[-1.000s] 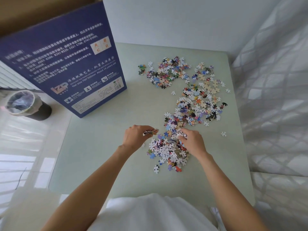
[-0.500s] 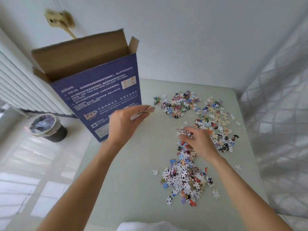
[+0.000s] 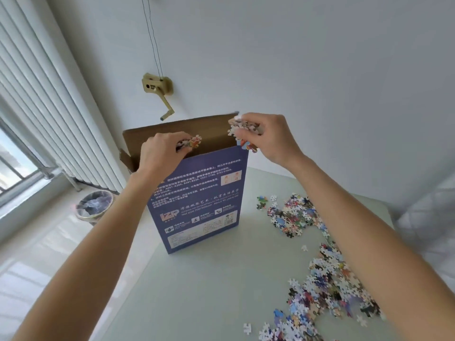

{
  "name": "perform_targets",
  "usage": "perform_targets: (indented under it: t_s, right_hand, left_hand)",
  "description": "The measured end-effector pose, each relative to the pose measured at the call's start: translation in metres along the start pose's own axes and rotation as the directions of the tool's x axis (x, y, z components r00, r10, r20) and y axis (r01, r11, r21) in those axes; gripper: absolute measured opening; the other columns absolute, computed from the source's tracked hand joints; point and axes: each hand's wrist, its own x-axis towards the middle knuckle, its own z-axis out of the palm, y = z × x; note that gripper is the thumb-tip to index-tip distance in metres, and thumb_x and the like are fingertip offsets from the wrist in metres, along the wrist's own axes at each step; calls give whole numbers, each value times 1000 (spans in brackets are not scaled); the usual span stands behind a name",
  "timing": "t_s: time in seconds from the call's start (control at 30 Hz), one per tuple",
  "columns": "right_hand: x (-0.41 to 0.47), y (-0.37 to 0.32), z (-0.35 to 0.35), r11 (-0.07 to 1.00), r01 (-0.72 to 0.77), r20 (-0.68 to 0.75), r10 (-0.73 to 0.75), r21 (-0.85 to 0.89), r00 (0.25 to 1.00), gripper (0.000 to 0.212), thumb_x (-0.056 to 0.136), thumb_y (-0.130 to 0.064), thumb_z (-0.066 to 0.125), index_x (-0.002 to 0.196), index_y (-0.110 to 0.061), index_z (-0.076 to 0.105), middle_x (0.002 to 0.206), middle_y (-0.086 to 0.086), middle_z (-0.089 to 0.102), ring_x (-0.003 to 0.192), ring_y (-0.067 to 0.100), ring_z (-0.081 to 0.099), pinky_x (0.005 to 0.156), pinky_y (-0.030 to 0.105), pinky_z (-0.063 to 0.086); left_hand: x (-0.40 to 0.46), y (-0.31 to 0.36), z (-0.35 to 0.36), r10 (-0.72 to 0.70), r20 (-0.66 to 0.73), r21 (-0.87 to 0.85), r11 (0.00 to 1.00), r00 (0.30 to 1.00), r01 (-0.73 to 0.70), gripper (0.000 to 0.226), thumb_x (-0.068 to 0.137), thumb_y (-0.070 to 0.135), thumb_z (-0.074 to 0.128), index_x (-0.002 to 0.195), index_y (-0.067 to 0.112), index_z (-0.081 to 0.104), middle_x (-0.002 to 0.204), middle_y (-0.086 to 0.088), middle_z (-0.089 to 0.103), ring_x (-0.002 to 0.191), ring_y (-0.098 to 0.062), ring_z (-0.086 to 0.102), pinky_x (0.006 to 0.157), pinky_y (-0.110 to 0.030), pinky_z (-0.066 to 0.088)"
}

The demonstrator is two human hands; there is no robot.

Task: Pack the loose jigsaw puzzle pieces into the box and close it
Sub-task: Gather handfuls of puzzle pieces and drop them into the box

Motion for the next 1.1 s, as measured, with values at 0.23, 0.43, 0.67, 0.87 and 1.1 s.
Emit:
perform_targets:
  t_s: [0.23, 0.43, 0.67, 0.87, 1.1]
  right_hand:
    - [58, 9, 43, 982, 171, 237, -146, -85, 960, 22, 84, -26, 67, 105, -19, 71, 87, 1, 73, 74, 9, 67, 76, 36, 54]
    - [67, 16, 69, 964, 204, 427, -114, -172, 897, 23, 85, -27, 66, 108, -22, 65, 81, -8, 67, 74, 8, 63, 75, 31, 50]
    - [72, 17, 76, 936, 234, 506, -73, -261, 859, 11, 82, -30, 68, 91, -24, 69, 81, -6, 68, 74, 9, 58, 70, 32, 45]
    - [71, 13, 80, 954, 248, 476, -141, -170, 868, 26, 79, -23, 72, 105, -21, 71, 104, -9, 69, 93, -3, 57, 88, 19, 44]
    - [30, 12, 77, 948, 284, 135, -266, -141, 954, 16, 88, -20, 63, 100, -15, 70, 96, -4, 71, 88, 7, 64, 77, 26, 53]
  left_hand:
    - [0, -9, -2, -16, 88, -129, 991, 996, 27, 26, 84, 39, 63, 109, 32, 65, 92, 4, 70, 86, -15, 64, 72, -32, 53]
    - [-2, -14, -11, 21, 70, -84, 996, 997, -15, 19, 87, 37, 61, 102, 29, 71, 87, 6, 71, 71, -6, 57, 63, -23, 46]
    - [-8, -17, -6, 74, 101, -20, 997, 992, -72, 19, 89, 43, 56, 96, 35, 71, 83, 10, 71, 71, -11, 61, 62, -29, 52]
    - [-12, -17, -4, 90, 72, -70, 994, 993, -84, 13, 86, 42, 60, 93, 37, 71, 83, 14, 70, 73, -10, 62, 65, -33, 54]
    - [-25, -9, -2, 243, -224, -75, 961, 944, -265, 13, 90, 29, 59, 95, 26, 72, 83, 10, 69, 71, -8, 63, 56, -27, 51]
